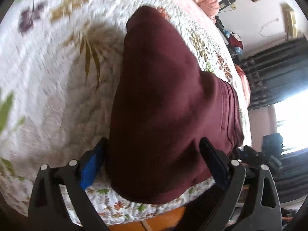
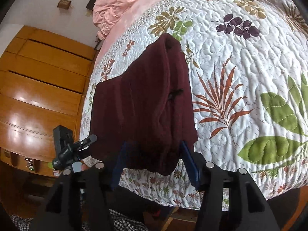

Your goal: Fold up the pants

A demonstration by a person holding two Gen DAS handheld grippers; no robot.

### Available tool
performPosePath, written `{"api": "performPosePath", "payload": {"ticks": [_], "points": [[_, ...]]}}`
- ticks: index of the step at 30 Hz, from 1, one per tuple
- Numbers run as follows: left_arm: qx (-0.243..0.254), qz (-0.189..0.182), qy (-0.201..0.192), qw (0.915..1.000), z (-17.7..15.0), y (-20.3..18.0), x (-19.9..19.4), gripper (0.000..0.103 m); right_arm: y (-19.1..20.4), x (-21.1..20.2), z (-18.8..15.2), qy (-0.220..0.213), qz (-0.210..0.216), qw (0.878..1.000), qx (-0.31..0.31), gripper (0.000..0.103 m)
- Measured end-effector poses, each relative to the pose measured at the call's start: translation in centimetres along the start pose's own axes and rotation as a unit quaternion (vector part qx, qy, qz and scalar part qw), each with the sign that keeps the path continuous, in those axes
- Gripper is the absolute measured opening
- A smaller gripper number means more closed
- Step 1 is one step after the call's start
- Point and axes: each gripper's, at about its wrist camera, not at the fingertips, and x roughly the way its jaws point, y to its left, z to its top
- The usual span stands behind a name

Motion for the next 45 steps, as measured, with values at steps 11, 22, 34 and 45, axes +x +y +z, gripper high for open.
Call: {"api": "performPosePath", "payload": {"ticks": [11, 22, 34, 45], "points": [[-0.006, -0.003, 0.015, 0.9999, 0.2, 0.9, 0.6, 0.036, -0.1, 1.3, -0.4, 0.009, -0.005, 1.0, 0.012, 0.058], [0.012, 0.0, -0.001, 0.9999, 0.8, 0.0, -0.8, 0.083, 0.0, 0.2, 1.0, -0.004, 0.0, 1.0, 0.009, 0.078], [0.103, 0.127, -0.032, 0.9861, 1.9, -2.9, 0.0, 0.091, -0.7, 2.5, 1.9, 0.031, -0.026, 0.999, -0.003, 0.087], [0.1, 0.114, -0.011, 0.9884, 1.7, -3.0, 2.6, 0.092, -1.4, 7.2, 3.2, 0.056, 0.007, 0.998, 0.0, 0.096]]}}
